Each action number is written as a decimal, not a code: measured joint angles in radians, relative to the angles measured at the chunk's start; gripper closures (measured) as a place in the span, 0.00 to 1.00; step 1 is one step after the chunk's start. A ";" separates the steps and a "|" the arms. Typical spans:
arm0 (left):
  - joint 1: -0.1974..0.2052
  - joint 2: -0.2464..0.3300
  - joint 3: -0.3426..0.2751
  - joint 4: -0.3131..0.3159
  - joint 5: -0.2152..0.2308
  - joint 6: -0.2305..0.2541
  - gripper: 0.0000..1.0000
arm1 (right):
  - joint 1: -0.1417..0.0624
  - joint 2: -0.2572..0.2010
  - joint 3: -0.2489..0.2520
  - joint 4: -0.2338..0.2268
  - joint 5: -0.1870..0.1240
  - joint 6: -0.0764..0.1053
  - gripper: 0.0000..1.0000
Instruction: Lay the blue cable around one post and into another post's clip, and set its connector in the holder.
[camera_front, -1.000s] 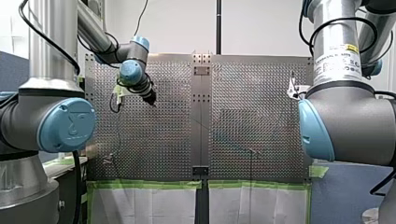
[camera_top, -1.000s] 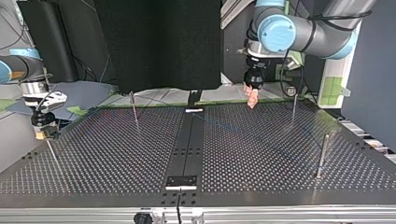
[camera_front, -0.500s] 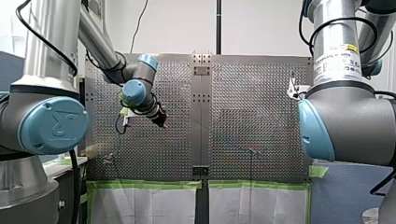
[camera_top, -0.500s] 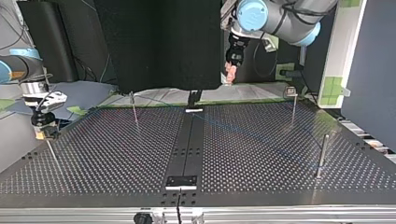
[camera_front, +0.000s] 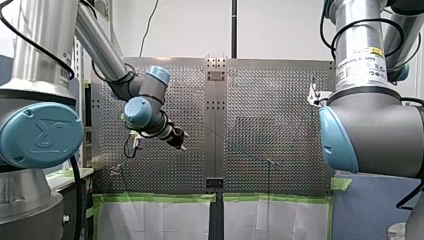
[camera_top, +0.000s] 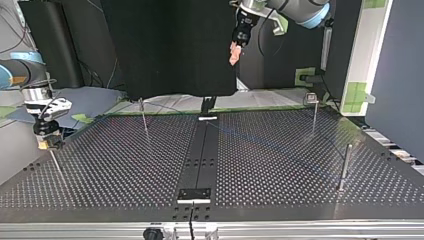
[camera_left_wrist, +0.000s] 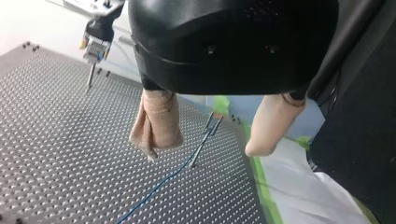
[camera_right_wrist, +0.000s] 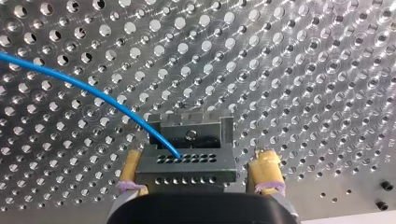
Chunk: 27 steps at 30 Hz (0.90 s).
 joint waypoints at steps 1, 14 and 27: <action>-0.002 0.000 -0.009 0.009 0.000 0.000 0.00 | 0.000 0.000 0.000 0.000 0.000 0.000 0.00; -0.003 0.000 -0.109 0.149 0.000 -0.014 0.00 | 0.000 0.000 0.000 0.000 0.000 0.000 0.00; -0.001 0.000 -0.111 0.278 0.000 -0.016 0.00 | 0.000 0.000 0.000 0.000 0.000 0.000 0.00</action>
